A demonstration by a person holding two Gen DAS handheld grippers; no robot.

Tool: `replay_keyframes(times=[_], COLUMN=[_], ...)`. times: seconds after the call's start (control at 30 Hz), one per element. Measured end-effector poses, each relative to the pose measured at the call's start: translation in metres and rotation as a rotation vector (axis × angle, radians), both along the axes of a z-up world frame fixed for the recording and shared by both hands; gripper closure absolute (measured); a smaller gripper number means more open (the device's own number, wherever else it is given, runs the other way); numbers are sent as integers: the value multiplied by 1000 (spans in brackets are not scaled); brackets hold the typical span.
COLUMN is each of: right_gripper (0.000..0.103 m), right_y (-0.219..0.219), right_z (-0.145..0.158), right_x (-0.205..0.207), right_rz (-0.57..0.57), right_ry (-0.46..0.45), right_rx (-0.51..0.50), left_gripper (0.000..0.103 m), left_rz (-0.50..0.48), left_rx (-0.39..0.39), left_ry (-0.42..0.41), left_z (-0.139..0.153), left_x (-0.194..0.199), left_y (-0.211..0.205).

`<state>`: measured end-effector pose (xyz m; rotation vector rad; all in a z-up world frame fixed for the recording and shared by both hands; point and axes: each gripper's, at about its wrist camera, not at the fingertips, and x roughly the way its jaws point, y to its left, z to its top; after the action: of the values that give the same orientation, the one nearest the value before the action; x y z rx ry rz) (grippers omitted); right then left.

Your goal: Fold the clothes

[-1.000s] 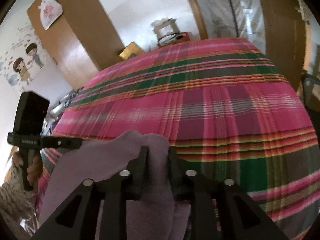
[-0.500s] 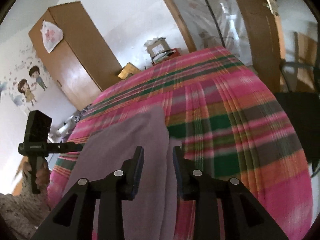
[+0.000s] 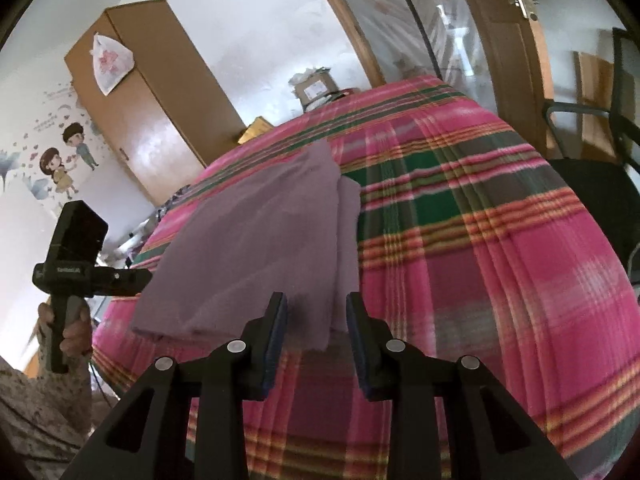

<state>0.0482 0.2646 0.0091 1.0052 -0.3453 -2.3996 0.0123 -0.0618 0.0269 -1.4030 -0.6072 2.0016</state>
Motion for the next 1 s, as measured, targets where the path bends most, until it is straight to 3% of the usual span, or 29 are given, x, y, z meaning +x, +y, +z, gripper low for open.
replay_keyframes(times=[0.1, 0.23, 0.37, 0.4, 0.5, 1.0], right_gripper=[58, 58, 76, 85, 92, 94], right_y=[-4, -6, -1, 0, 5, 17], right_z=[-1, -2, -6, -7, -5, -7], right_x=[4, 5, 5, 5, 9, 7], right_rz=[5, 4, -6, -8, -7, -64], right_ry=[12, 19, 10, 8, 16, -10], right_rx=[16, 10, -30, -40, -68, -87], left_gripper=[67, 67, 66, 67, 66, 64], left_rz=[7, 18, 13, 16, 19, 22], left_rx=[20, 28, 27, 31, 37, 24], left_ry=[-18, -21, -23, -25, -30, -44], left_z=[-3, -4, -7, -7, -8, -13], left_x=[1, 6, 9, 9, 8, 8], left_y=[-1, 0, 2, 2, 0, -3])
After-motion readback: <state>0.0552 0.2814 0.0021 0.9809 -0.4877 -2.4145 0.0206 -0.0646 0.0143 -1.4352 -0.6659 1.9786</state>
